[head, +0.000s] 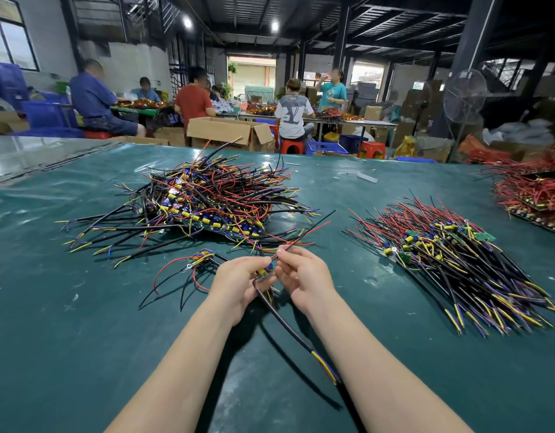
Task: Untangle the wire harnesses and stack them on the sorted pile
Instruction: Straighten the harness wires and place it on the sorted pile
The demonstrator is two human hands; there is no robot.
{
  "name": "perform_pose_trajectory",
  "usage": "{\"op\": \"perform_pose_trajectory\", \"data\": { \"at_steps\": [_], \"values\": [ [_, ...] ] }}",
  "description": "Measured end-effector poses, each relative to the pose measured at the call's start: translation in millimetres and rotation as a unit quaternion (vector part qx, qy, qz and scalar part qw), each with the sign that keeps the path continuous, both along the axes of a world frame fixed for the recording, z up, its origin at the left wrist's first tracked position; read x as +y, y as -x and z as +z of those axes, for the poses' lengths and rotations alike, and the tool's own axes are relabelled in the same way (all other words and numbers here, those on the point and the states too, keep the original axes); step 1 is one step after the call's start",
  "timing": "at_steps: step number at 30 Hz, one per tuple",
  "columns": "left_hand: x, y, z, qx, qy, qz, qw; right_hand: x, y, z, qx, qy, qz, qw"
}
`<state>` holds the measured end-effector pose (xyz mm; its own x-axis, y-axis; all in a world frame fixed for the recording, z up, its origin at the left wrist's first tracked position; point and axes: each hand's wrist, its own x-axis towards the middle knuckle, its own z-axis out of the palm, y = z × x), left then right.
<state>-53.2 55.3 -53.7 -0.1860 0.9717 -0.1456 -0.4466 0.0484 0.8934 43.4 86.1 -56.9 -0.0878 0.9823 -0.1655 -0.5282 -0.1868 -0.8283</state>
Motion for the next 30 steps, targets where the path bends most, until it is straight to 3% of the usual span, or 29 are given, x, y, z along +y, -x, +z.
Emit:
{"op": "perform_pose_trajectory", "data": {
  "at_steps": [3,11,20,27,30],
  "values": [
    [4,1,1,0.014,0.036,0.022,0.999,0,-1,0,-0.003,-0.006,0.042,0.999],
    [5,0,2,-0.022,0.071,0.019,0.997,-2,-6,-2,-0.185,-0.131,0.121,0.966],
    [3,3,4,-0.171,0.071,-0.024,0.982,-5,6,-6,-0.131,-0.151,0.067,0.978],
    [0,3,1,-0.003,-0.003,0.016,1.000,-4,3,-7,-0.086,-0.117,0.086,0.986],
    [-1,5,0,0.018,-0.010,0.018,1.000,-4,2,-7,-0.072,-0.105,0.076,0.989]
  ]
}}
